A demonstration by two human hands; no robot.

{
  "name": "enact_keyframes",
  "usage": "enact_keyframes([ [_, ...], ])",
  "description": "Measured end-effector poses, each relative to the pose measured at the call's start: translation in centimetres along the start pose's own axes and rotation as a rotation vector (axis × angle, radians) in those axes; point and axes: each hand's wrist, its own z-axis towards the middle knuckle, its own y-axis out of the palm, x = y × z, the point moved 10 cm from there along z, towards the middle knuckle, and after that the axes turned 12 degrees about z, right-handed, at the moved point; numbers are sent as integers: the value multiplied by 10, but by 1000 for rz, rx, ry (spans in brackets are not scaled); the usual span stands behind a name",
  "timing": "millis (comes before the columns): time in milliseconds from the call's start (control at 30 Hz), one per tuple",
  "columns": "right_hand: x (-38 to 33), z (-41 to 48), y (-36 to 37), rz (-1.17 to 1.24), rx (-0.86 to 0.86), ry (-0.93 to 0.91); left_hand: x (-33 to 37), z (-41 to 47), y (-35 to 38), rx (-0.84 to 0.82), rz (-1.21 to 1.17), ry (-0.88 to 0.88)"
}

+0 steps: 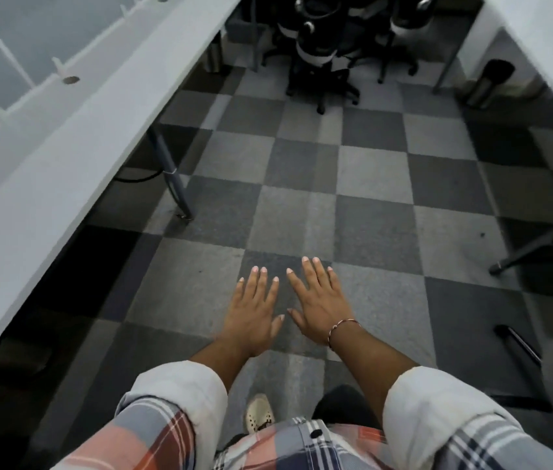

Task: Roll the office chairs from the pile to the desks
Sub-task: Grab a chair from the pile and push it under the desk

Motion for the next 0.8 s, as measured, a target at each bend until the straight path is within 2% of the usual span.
enact_keyframes([
  [367, 149, 108, -61, 39, 92, 197, 27, 202, -46, 96, 22, 139],
  [533, 227, 168, -112, 31, 106, 222, 40, 309, -86, 140, 32, 149],
  [800, 312, 258, -176, 28, 150, 237, 36, 443, -138, 220, 44, 155],
])
